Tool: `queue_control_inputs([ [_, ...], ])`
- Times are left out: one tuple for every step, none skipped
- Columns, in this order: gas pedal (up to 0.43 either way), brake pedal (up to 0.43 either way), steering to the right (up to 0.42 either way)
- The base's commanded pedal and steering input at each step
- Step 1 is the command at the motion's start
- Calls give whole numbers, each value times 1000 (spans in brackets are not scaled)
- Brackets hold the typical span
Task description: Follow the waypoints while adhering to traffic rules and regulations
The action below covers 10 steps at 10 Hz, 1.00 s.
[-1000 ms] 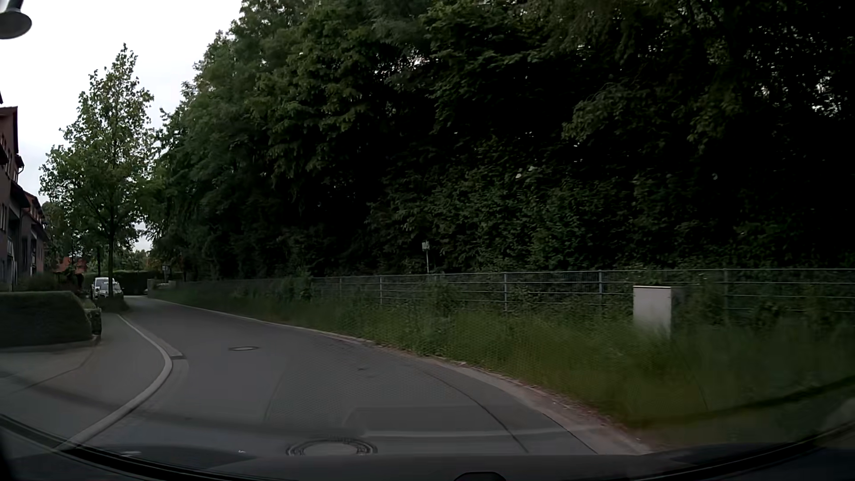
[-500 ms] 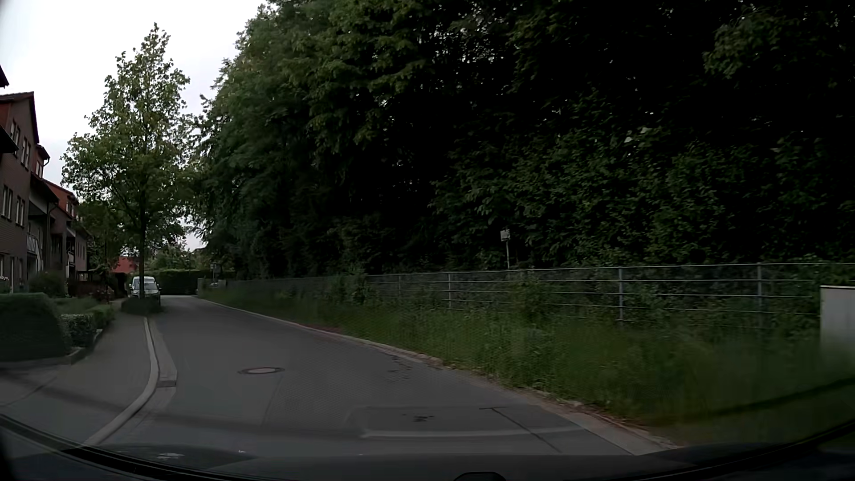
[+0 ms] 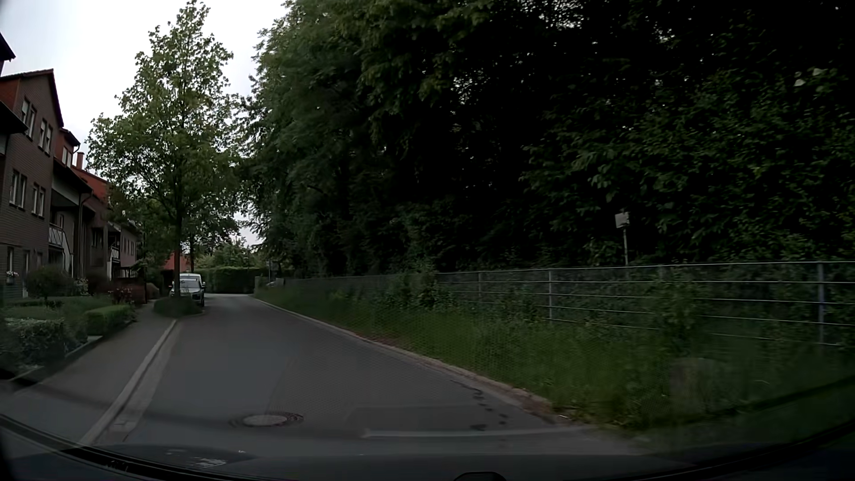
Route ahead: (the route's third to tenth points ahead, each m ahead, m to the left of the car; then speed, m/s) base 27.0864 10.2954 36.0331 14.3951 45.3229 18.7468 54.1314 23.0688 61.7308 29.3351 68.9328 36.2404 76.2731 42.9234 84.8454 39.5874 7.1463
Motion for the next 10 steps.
queue_control_inputs([
  [189, 0, -171],
  [189, 0, -171],
  [189, 0, -169],
  [189, 0, -165],
  [189, 0, -162],
  [197, 0, -158],
  [197, 0, -149],
  [197, 0, -141],
  [197, 0, -135],
  [197, 0, -131],
])
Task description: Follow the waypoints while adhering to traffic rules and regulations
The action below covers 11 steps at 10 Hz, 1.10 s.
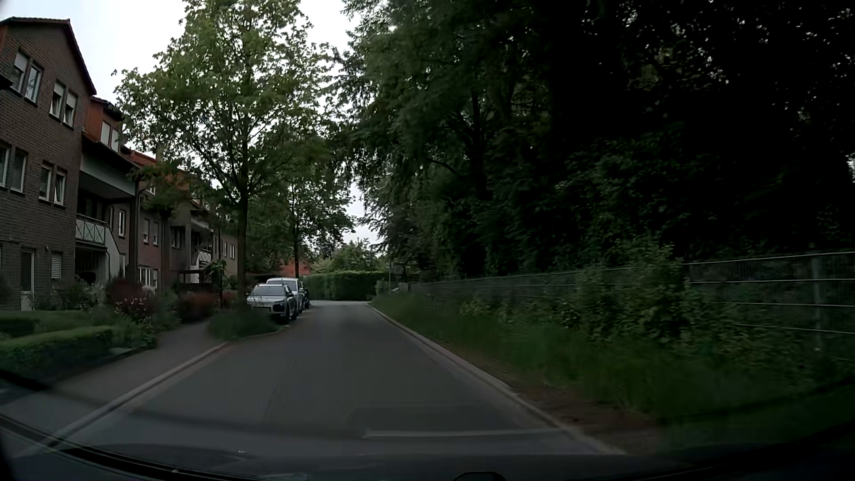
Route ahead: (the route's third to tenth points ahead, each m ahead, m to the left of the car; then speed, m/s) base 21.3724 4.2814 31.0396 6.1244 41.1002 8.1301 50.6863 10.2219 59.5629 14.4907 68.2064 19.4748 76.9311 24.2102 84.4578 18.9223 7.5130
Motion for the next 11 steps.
queue_control_inputs([
  [197, 0, -122],
  [197, 0, -111],
  [197, 0, -99],
  [197, 0, -93],
  [197, 0, -86],
  [197, 0, -73],
  [197, 0, -59],
  [197, 0, -47],
  [197, 0, -39],
  [197, 0, -35],
  [197, 0, -32],
])
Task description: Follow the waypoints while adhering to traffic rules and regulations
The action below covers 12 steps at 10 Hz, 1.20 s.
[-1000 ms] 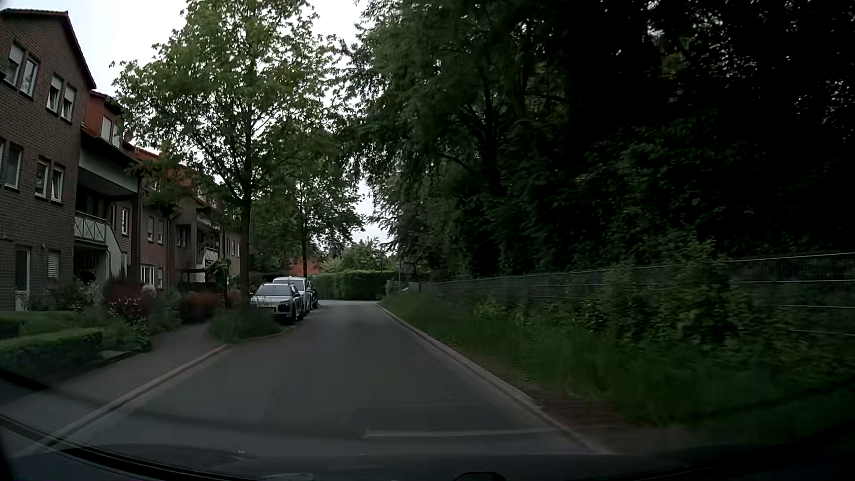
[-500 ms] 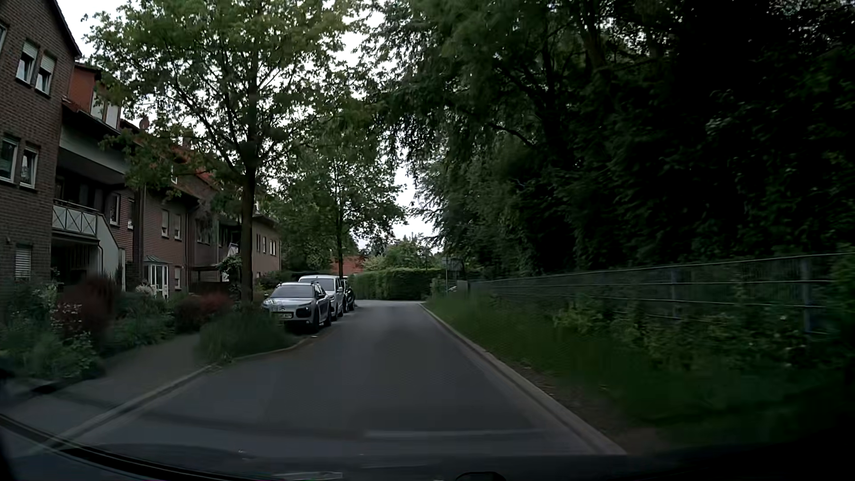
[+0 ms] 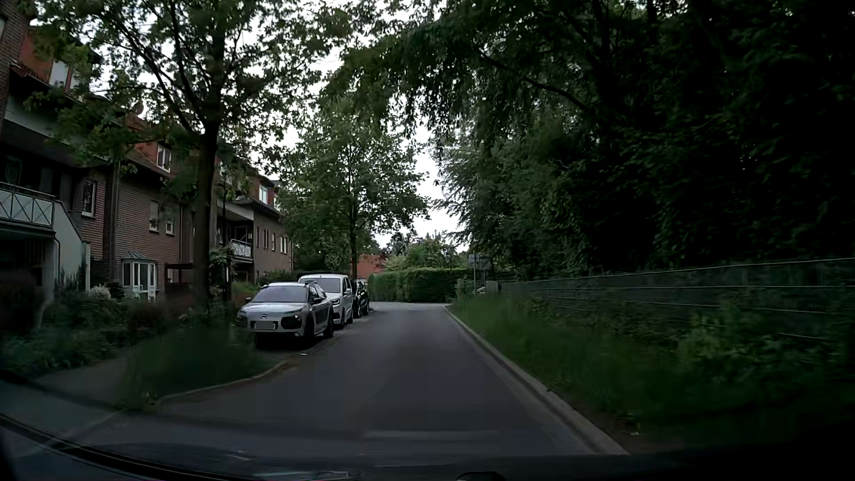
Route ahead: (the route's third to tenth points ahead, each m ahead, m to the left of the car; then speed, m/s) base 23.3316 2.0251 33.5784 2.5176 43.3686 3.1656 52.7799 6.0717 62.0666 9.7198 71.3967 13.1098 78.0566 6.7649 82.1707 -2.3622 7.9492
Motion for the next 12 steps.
queue_control_inputs([
  [197, 0, -30],
  [197, 0, -28],
  [197, 0, -25],
  [189, 0, -20],
  [189, 0, -16],
  [177, 0, -12],
  [177, 0, -12],
  [169, 0, -12],
  [150, 0, -12],
  [150, 0, -11],
  [138, 0, -11],
  [118, 0, -11],
])
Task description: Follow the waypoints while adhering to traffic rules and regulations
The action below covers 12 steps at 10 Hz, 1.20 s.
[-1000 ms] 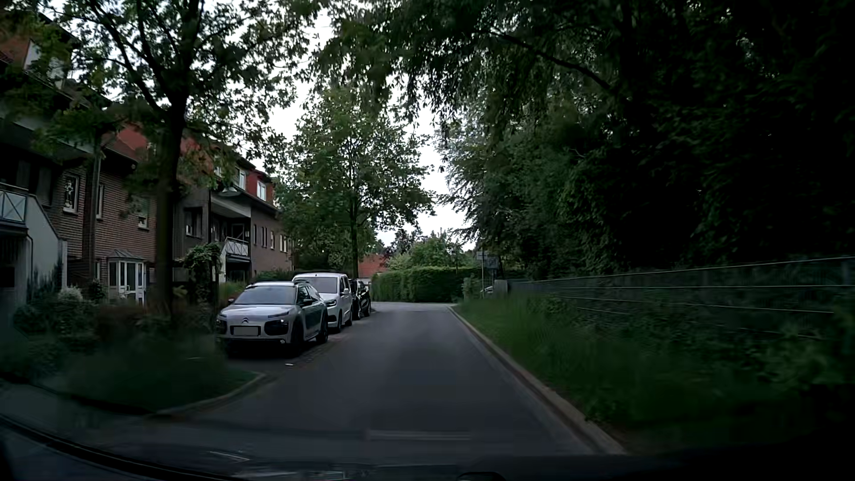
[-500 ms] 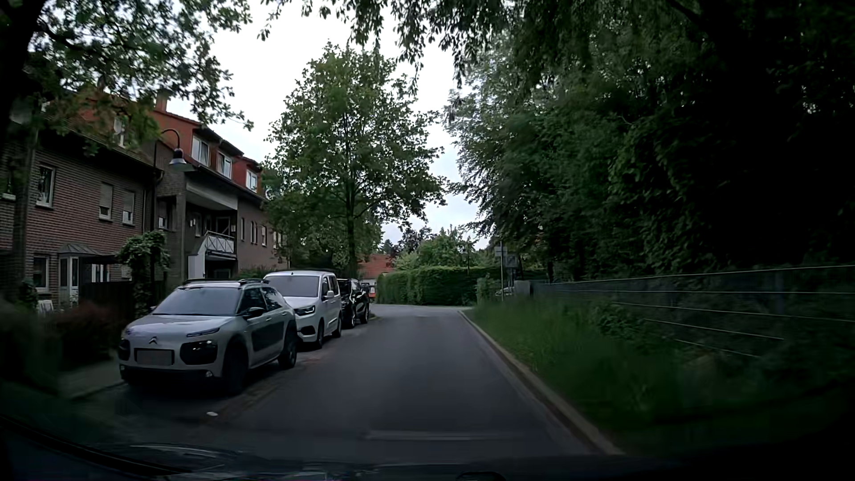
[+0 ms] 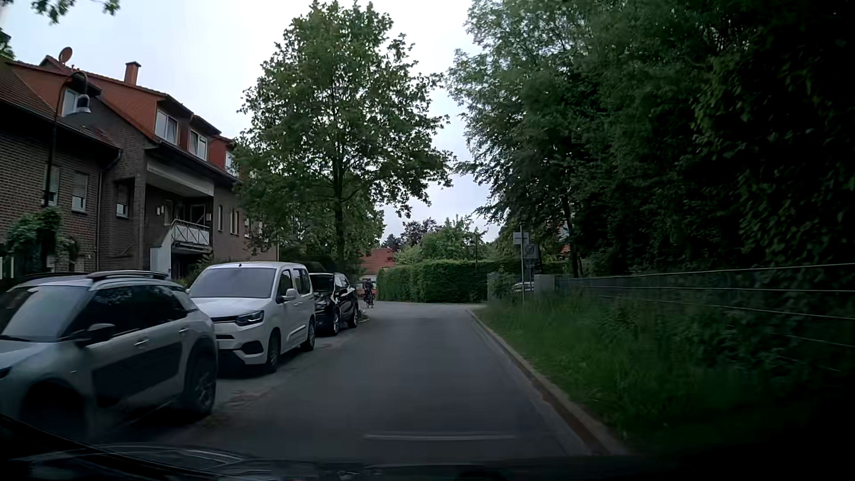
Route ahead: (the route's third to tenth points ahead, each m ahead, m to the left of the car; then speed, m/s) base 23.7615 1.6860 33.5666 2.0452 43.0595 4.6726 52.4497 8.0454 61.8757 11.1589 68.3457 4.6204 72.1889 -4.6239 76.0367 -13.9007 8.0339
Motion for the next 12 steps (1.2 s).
queue_control_inputs([
  [118, 0, -7],
  [110, 0, 0],
  [110, 0, 3],
  [110, 0, 2],
  [110, 0, 3],
  [110, 0, 4],
  [110, 0, 4],
  [110, 0, 4],
  [110, 0, 4],
  [110, 0, 4],
  [110, 0, 4],
  [110, 0, 4],
])
